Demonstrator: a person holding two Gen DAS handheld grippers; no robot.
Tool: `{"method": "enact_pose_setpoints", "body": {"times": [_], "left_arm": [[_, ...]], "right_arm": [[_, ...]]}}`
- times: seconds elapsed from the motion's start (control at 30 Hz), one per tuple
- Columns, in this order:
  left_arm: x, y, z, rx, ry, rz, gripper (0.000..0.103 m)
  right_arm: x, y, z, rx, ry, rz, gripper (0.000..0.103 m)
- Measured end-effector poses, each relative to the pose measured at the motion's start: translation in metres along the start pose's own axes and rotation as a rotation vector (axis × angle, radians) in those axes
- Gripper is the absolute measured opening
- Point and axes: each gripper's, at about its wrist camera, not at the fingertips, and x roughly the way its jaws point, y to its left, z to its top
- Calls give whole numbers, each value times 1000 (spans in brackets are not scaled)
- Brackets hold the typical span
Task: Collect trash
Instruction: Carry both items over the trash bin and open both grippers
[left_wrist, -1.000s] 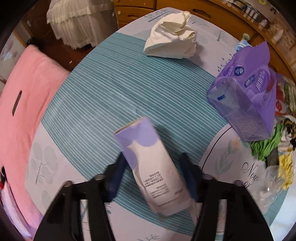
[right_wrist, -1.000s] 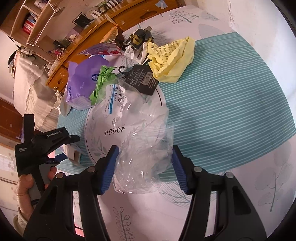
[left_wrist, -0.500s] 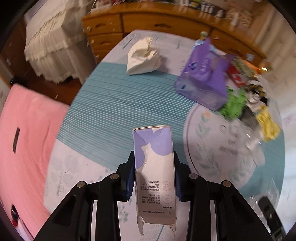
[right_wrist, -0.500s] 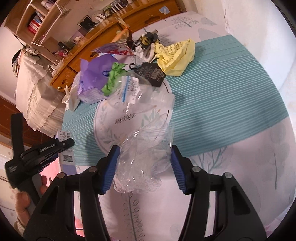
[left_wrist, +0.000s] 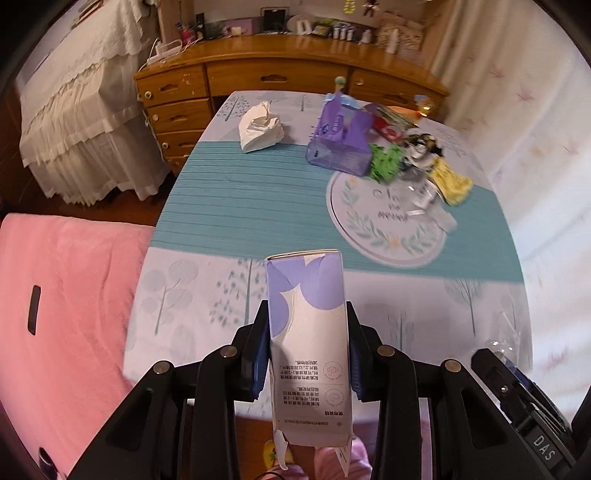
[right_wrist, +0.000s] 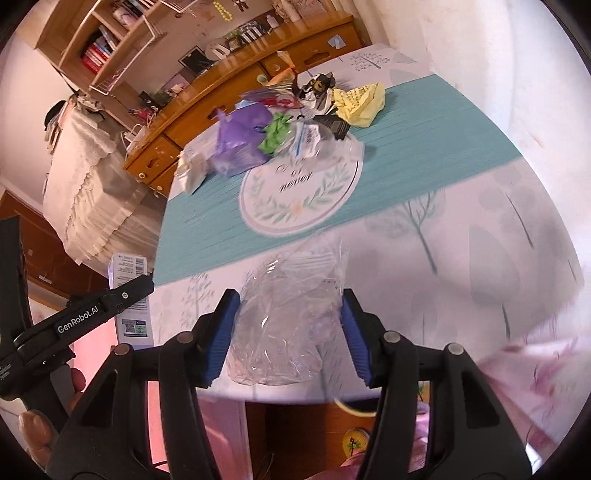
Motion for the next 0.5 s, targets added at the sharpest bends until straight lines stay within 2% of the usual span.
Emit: {"method": "enact_pose_setpoints", "body": {"times": [0.27, 0.5], "left_arm": [[-37, 6, -78, 93, -3, -51, 35], [-23, 8, -134, 121, 72, -95, 35]], "right_arm": [[-48, 14, -86, -3, -24, -14, 52], [-55, -3, -153, 16, 50, -60, 52]]}}
